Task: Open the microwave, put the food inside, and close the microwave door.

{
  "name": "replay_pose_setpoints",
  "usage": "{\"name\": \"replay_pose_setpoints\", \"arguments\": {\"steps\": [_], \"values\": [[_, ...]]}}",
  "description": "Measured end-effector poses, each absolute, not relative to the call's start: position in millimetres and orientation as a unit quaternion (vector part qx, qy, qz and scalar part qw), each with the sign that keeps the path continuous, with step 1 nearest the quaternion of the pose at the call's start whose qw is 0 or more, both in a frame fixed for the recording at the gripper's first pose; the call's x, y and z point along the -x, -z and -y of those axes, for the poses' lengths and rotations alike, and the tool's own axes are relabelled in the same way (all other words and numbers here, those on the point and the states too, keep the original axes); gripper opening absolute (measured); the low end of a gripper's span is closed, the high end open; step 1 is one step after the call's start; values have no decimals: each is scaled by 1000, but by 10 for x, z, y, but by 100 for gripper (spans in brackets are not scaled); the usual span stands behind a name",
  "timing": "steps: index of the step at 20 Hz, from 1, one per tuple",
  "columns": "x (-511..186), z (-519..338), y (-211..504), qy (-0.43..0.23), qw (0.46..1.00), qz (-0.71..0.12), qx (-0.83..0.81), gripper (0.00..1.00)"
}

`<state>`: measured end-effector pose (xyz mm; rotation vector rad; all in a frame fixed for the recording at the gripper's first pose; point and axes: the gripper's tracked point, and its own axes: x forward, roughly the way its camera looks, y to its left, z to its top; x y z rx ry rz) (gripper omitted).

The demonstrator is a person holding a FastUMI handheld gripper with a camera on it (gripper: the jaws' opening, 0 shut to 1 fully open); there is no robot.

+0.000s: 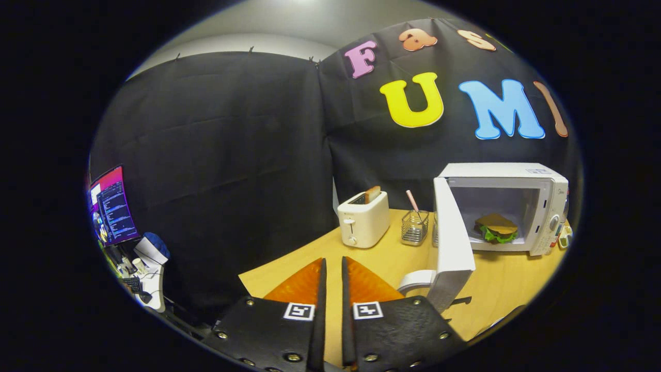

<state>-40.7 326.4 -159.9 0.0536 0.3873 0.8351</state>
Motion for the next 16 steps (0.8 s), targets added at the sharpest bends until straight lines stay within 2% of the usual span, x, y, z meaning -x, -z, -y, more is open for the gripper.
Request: {"name": "replay_pose_setpoints", "arguments": {"steps": [1,4,5,16], "values": [[364,-3249,1696,-398,895,-198,-26,2],[191,-3061,1881,-374,898,-229,-45,3],[180,-3044,1893,-377,894,-236,-64,1],[-301,-2066,2009,-298,923,-243,-35,1]]}}
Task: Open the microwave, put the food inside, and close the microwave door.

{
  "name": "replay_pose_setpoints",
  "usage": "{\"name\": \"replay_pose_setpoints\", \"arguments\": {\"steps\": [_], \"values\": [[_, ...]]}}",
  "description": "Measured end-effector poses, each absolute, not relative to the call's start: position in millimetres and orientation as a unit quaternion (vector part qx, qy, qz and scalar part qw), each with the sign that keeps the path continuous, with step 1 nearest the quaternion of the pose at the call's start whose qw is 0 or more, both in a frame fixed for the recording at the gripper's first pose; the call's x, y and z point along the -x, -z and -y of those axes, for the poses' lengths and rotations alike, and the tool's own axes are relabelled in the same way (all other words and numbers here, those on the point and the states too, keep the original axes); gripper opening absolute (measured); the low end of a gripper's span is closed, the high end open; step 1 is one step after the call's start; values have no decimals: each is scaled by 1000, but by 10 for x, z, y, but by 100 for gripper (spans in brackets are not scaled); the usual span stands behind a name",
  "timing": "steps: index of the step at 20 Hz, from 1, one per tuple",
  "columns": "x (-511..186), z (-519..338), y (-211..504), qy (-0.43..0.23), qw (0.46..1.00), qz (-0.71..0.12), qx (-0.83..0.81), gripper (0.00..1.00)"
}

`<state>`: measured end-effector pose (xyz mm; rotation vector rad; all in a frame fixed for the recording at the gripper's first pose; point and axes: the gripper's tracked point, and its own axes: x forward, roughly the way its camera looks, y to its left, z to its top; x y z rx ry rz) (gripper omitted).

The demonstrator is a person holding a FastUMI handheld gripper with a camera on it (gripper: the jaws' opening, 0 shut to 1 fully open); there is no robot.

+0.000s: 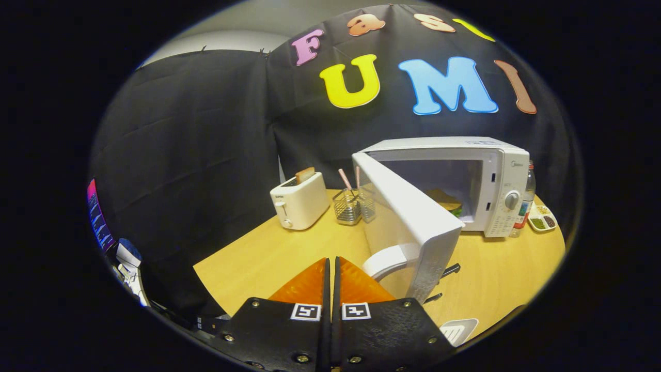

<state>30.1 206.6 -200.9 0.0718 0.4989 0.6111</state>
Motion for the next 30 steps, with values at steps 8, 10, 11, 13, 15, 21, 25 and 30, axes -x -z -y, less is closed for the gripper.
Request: {"name": "replay_pose_setpoints", "arguments": {"steps": [8,10,11,13,15,21,25,30], "values": [[-930,-1554,2035,-252,937,-241,-31,1],[-1068,-1478,2067,-244,939,-240,-21,1],[-1148,-1438,2082,-240,940,-241,-19,1],[-1276,-1365,2100,-233,942,-241,-21,1],[-1426,-1280,2135,-222,945,-240,-19,1],[-1885,-1012,2240,-177,953,-244,-21,1],[-2181,-860,2266,-148,959,-241,-24,1],[-2493,-749,2293,-117,964,-238,-33,1]]}}
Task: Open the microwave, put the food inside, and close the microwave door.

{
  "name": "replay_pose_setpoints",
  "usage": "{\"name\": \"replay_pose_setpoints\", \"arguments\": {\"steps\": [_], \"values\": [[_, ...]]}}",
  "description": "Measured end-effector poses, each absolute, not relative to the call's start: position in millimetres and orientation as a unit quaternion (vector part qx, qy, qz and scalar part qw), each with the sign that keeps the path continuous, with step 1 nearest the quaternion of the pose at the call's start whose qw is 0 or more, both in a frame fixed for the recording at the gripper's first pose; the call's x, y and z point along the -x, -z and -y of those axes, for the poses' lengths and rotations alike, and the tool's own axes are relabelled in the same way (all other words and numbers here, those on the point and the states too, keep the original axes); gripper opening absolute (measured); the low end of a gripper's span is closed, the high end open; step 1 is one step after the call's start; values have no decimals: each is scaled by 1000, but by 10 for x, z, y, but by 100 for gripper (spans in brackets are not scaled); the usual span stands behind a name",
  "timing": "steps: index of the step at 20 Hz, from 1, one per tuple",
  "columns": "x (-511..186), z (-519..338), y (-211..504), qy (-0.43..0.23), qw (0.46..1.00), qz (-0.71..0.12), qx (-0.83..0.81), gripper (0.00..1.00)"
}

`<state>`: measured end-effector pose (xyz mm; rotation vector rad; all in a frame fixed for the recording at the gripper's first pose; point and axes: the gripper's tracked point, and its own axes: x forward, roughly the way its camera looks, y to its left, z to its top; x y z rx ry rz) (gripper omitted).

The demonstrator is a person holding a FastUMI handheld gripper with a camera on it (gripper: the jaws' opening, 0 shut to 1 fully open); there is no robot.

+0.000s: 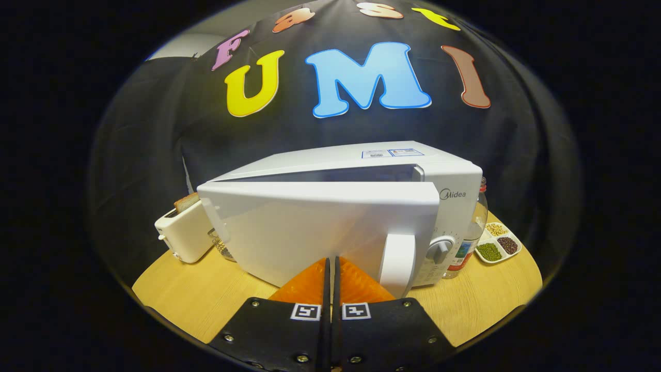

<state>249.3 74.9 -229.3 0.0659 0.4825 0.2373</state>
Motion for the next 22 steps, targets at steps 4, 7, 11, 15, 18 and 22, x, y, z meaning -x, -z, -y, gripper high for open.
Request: {"name": "replay_pose_setpoints", "arguments": {"steps": [4,7,11,15,18,22], "values": [[-2700,-698,2300,-97,966,-235,-39,1],[-2806,-657,2293,-79,968,-233,-42,1],[-2929,-624,2301,-71,974,-216,-11,1],[-2839,-621,2260,-66,974,-218,-10,2],[-2634,-581,1997,-57,980,-193,-5,2],[-2258,-504,1648,-43,986,-162,-3,2]]}}
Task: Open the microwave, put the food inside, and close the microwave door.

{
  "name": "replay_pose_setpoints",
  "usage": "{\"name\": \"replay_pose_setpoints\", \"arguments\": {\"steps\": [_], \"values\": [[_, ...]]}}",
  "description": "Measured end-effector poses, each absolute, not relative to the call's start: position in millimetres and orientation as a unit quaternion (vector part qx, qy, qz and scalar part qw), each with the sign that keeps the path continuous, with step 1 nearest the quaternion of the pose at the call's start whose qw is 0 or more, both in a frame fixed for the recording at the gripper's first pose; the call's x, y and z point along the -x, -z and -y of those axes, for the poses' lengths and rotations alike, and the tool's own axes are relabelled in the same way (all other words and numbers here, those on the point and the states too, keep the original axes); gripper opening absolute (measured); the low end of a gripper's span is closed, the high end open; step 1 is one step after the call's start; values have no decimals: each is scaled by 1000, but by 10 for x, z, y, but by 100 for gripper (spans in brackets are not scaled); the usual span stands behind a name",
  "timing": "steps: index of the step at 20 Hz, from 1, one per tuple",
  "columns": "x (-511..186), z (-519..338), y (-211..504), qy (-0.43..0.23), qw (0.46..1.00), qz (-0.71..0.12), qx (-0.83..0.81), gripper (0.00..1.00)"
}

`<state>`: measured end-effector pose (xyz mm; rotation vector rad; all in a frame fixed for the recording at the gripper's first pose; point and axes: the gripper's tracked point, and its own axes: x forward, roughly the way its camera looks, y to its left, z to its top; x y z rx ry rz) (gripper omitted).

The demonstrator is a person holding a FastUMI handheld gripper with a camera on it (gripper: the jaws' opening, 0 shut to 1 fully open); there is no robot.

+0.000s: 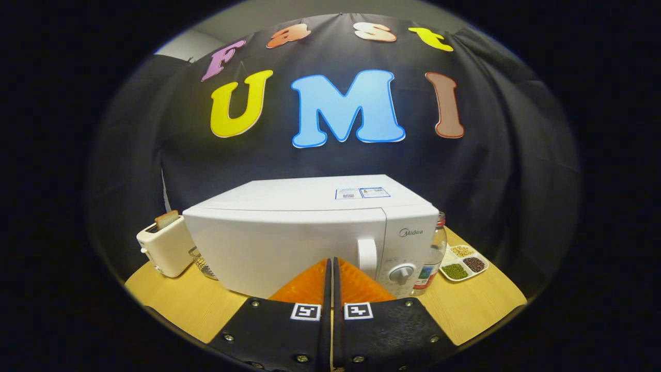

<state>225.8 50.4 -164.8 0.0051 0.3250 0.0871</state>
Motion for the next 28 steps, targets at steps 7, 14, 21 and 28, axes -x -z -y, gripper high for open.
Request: {"name": "replay_pose_setpoints", "arguments": {"steps": [7,14,21,28], "values": [[-1535,-405,1129,-28,992,-120,-4,2],[-761,-333,880,-17,996,-84,7,2],[-196,-464,819,-53,996,-68,9,57],[-7,-457,643,-62,997,-37,40,97]]}}
